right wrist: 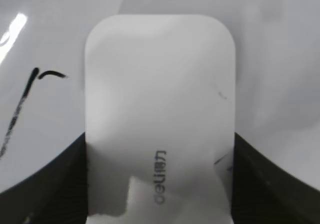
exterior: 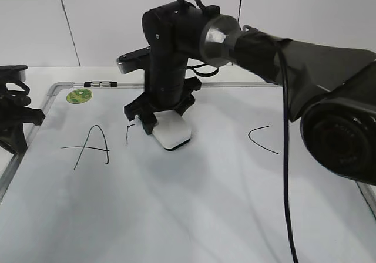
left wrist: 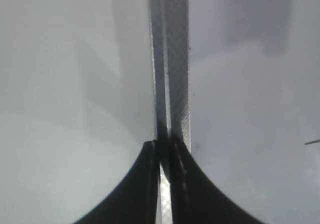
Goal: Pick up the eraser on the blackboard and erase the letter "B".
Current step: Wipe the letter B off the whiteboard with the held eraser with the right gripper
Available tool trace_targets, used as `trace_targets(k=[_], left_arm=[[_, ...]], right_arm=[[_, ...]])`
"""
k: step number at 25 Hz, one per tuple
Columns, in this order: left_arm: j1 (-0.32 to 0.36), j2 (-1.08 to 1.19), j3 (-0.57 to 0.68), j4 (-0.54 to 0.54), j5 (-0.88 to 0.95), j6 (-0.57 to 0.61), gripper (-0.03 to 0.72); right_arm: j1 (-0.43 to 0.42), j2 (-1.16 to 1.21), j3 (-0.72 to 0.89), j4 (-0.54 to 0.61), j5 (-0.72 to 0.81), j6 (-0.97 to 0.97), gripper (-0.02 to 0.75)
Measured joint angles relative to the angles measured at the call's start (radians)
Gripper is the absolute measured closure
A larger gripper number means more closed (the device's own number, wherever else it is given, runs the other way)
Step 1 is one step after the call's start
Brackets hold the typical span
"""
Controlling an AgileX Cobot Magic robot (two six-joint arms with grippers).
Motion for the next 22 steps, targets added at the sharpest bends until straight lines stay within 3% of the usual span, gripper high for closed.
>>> trace_targets(k=[6,22], left_arm=[[0.0,0.0,0.0,0.0,0.001,0.0,0.673],[0.0,0.0,0.0,0.002,0.005,0.0,0.673]], right_arm=[[0.06,0.0,0.0,0.016,-0.006,-0.01,0.197],[0.102,0.0,0.0,0.049,-0.006,-0.022,0.197]])
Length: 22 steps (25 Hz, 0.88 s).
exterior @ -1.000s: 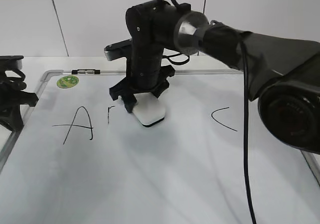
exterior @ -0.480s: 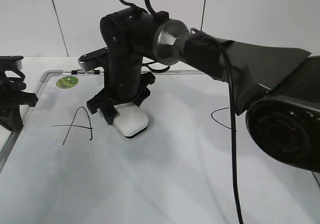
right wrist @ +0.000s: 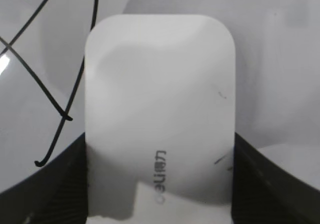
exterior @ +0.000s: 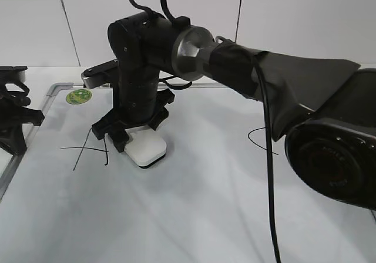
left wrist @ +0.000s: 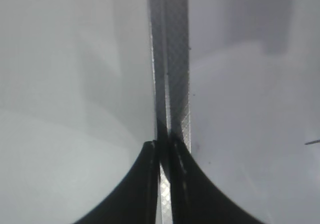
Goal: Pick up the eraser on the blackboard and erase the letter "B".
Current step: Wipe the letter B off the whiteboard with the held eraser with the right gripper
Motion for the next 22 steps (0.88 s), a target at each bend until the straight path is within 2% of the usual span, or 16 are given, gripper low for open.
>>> trace_targets(k=[14,18,22], left_arm=[[0.0,0.0,0.0,0.0,0.002,0.0,0.673],[0.0,0.0,0.0,0.0,0.002,0.0,0.673],[0.0,0.0,0.0,0.0,0.0,0.0,0.673]], right_arm=[[0.003,0.002,0.0,-0.022,0.0,0.055,0.198],[-0.018,0.004,0.0,-0.017,0.0,0.095,0.198],[-0.068,0.004,-0.002,0.038,-0.005,0.15,0.198]])
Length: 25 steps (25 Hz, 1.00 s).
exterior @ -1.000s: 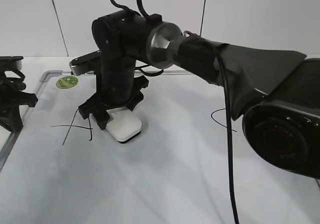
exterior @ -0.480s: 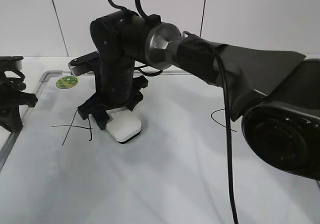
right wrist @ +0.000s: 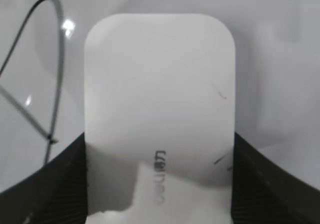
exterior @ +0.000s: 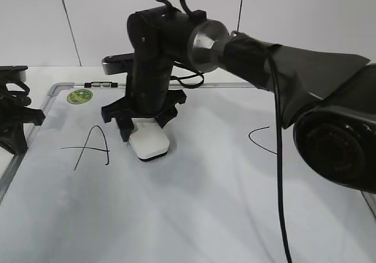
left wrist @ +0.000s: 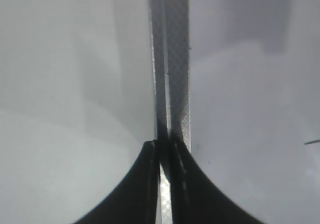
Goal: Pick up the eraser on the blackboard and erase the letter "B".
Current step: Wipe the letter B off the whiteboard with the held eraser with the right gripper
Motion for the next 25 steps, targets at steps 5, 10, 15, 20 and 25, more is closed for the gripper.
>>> trace_targets(k=[5,10,15,20,25], left_arm=[[0.0,0.0,0.0,-0.002,0.0,0.0,0.673],[0.0,0.0,0.0,-0.002,0.0,0.0,0.673],[0.0,0.0,0.0,-0.002,0.0,0.0,0.673],[0.0,0.0,0.0,-0.002,0.0,0.0,0.673],[0.0,0.0,0.0,-0.002,0.0,0.0,0.673]], right_arm=[[-0.09,0.0,-0.002,0.009,-0.009,0.025,0.198],[-0.121,-0.002,-0.002,0.003,-0.013,0.032,0.198],[-0.123,-0.025,0.008,0.021,-0.01,0.001,0.198],[-0.121,-0.085,0.024,0.019,0.031,0.007,0.198],[-0.096,-0.16,0.024,0.014,0.031,0.011,0.198]])
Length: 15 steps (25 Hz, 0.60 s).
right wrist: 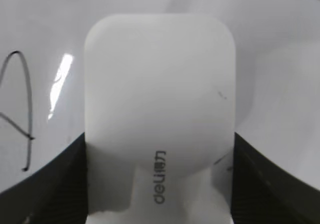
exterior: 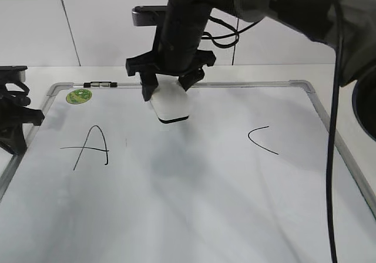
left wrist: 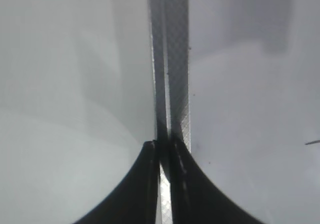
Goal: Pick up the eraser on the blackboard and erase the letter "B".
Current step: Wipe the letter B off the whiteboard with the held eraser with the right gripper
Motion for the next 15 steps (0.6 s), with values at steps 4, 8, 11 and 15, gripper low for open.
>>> trace_targets(k=[4,8,11,15], left_arm=[[0.0,0.0,0.0,0.0,0.0,0.0,0.673],[0.0,0.0,0.0,0.0,0.0,0.0,0.673],[0.0,0.0,0.0,0.0,0.0,0.0,0.673],[0.0,0.0,0.0,0.0,0.0,0.0,0.673]], right_arm=[[0.057,-0.011,0.031,0.0,0.0,-0.01,0.198],[0.106,-0.011,0.066,0.0,0.002,-0.015,0.198],[0.121,-0.011,0.089,-0.003,0.002,-0.016,0.198],[0.125,-0.011,0.146,-0.021,0.002,-0.018,0.198]])
